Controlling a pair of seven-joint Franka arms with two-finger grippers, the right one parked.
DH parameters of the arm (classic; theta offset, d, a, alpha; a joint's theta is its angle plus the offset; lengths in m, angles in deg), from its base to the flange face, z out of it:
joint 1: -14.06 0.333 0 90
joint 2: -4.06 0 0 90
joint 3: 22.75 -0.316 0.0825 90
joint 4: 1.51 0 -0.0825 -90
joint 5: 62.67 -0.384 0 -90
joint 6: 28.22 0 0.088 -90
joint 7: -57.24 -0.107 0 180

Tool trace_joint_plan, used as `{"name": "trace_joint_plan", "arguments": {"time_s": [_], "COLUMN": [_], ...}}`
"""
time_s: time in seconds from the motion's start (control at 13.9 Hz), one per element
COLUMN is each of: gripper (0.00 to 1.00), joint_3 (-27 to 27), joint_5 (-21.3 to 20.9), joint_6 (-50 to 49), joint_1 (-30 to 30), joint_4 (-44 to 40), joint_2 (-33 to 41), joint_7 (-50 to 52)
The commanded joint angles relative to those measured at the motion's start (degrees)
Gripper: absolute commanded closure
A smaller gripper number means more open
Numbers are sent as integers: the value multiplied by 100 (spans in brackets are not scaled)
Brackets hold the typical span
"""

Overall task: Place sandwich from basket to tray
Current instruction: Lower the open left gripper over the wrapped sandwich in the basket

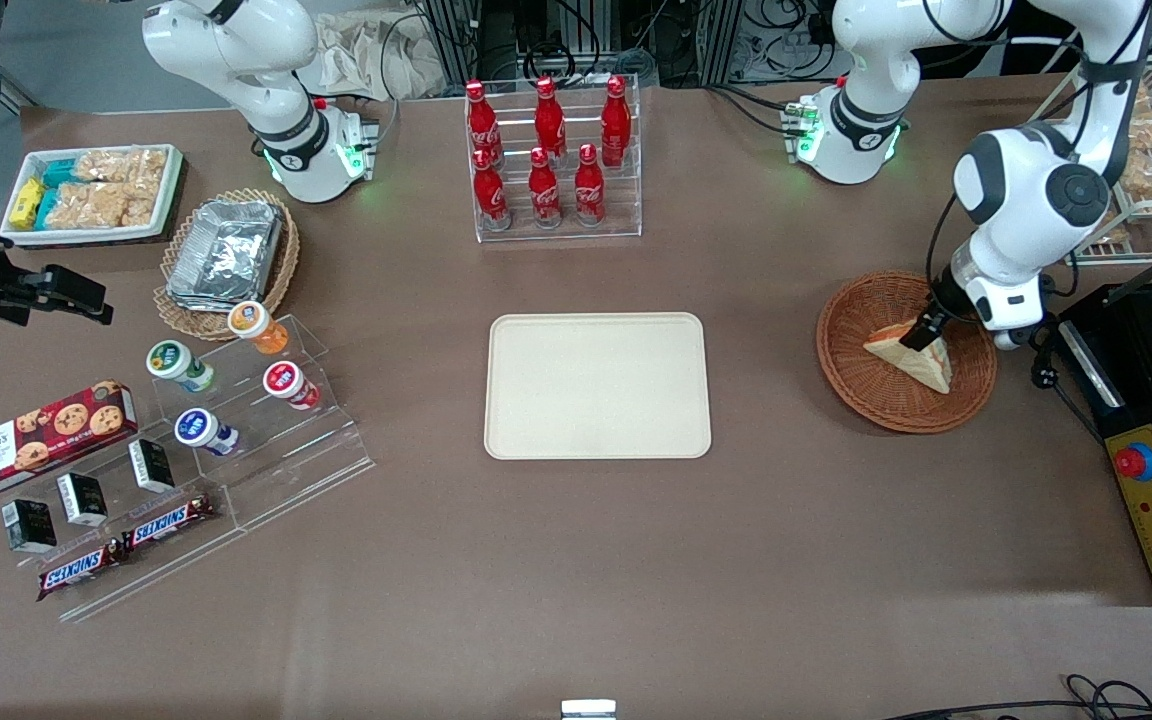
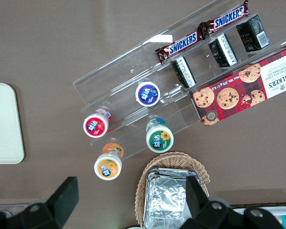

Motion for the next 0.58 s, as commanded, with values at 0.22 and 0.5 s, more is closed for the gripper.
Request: {"name": "trace_joint_plan", "arguments": {"time_s": [0.22,0.5], "gripper": [0,1], "joint_3": [40,40], "joint_5": [5,5], "joint_6": [427,655], "joint_1": [27,27], "joint_4": [-32,-49], "joint_2": [-677,-818], "joint_7": [503,503]}}
